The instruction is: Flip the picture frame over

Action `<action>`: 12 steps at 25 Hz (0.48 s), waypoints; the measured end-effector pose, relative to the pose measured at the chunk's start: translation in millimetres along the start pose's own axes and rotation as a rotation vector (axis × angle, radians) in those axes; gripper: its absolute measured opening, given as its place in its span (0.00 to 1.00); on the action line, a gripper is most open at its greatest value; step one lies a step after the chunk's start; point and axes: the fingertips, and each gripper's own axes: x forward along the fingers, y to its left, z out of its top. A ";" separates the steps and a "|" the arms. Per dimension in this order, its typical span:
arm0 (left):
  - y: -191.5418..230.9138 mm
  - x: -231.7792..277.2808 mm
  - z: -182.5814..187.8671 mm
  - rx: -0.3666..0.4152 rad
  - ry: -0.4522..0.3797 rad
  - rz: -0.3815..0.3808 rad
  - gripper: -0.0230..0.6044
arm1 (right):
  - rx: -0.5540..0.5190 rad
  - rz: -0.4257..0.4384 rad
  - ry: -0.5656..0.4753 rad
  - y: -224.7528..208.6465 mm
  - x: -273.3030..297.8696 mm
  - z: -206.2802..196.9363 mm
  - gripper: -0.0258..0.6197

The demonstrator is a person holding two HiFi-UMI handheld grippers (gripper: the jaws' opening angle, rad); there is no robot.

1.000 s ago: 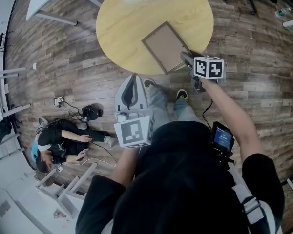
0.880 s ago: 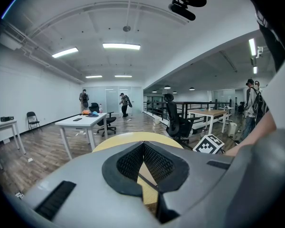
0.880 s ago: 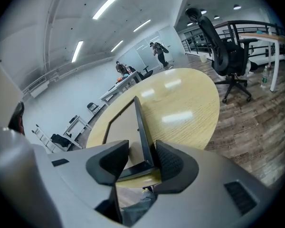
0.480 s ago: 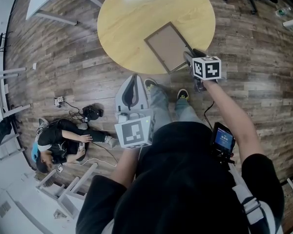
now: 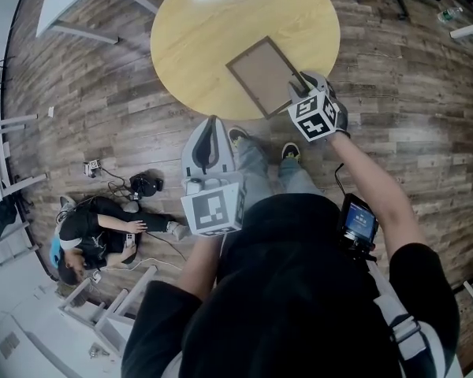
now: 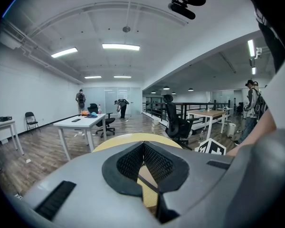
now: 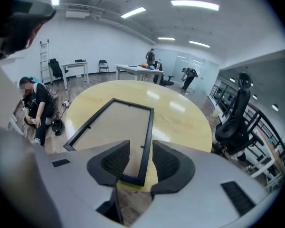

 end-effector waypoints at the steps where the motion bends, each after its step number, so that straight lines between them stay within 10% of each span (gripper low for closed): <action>1: -0.4 1.7 3.2 0.000 -0.004 -0.002 0.07 | -0.037 -0.009 -0.027 -0.3 -4.4 10.1 0.28; 6: -12.4 8.5 23.8 0.030 -0.067 -0.046 0.07 | -0.203 -0.058 -0.208 -4.9 -48.7 78.2 0.11; 12: -34.3 7.5 65.0 0.035 -0.146 -0.080 0.07 | -0.143 -0.051 -0.420 -23.4 -133.3 158.9 0.07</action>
